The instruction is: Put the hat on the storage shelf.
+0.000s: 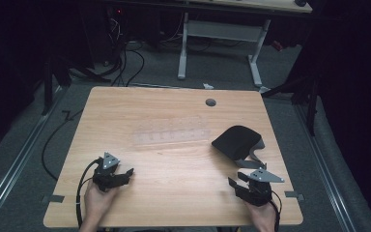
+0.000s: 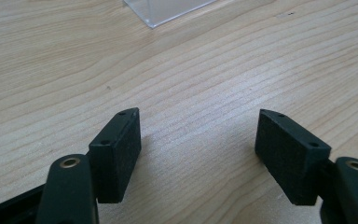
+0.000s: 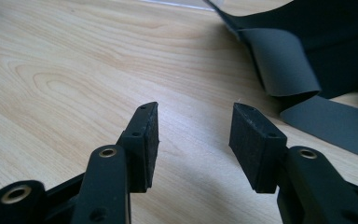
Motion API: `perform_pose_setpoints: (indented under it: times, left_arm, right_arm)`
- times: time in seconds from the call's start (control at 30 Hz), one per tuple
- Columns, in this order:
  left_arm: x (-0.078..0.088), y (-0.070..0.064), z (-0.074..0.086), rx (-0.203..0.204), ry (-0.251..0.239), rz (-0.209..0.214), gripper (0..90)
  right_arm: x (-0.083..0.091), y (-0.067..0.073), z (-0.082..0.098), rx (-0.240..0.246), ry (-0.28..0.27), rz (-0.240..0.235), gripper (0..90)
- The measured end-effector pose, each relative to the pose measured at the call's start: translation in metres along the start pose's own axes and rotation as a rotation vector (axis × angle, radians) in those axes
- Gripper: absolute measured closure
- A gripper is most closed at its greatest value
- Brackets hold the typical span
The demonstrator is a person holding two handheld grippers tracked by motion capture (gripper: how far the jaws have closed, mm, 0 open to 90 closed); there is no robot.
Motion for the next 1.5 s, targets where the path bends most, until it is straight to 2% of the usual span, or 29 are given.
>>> perform_pose_setpoints:
  times: [0.2,0.33,0.4,0.6,0.73,0.93,1.07,1.1,1.23,1.37,1.5]
  left_arm:
    - [0.000,0.000,0.000,0.002,-0.001,0.001,31.8]
    - [0.000,0.000,0.000,0.000,0.000,0.000,31.8]
    - [0.000,0.000,0.000,0.000,0.000,0.000,31.8]
    - [0.000,0.000,0.000,0.001,0.000,0.000,31.8]
    - [0.000,0.000,0.000,0.000,0.000,0.000,31.8]
    - [0.000,0.000,0.000,-0.002,0.000,0.002,32.1]
    - [0.000,0.000,0.000,0.001,-0.002,0.002,32.2]
    - [0.000,0.000,0.000,0.002,-0.002,0.002,32.1]
    - [0.000,0.000,0.000,0.001,-0.002,0.002,32.1]
    - [0.000,0.000,0.000,0.001,-0.002,0.002,32.1]
    - [0.000,0.000,0.000,0.001,-0.001,0.001,32.0]
  right_arm:
    - [0.005,-0.002,-0.004,0.022,-0.003,0.003,54.9]
    - [0.018,-0.008,-0.011,0.019,-0.053,0.016,55.0]
    - [0.023,-0.011,-0.013,0.033,-0.084,0.026,54.3]
    - [0.032,-0.020,-0.021,0.017,-0.125,0.054,53.3]
    - [0.036,-0.031,-0.032,-0.004,-0.152,0.082,52.3]
    - [0.030,-0.052,-0.047,-0.076,-0.172,0.112,50.6]
    - [0.025,-0.063,-0.052,-0.098,-0.184,0.134,50.0]
    - [0.021,-0.069,-0.056,-0.110,-0.184,0.153,49.1]
    - [0.015,-0.075,-0.061,-0.118,-0.181,0.165,48.1]
    - [0.005,-0.084,-0.066,-0.163,-0.160,0.178,46.7]
    - [-0.002,-0.088,-0.069,-0.180,-0.139,0.184,45.9]
Point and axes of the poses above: each handheld gripper's, and its own axes: x roughly backward along the jaws, z roughly out of its underside, y roughly to its left, the point moved 5 cm from there along -x, roughly forward along the jaws, and after that the axes turned 14 degrees about -x, right-handed, at the moved point
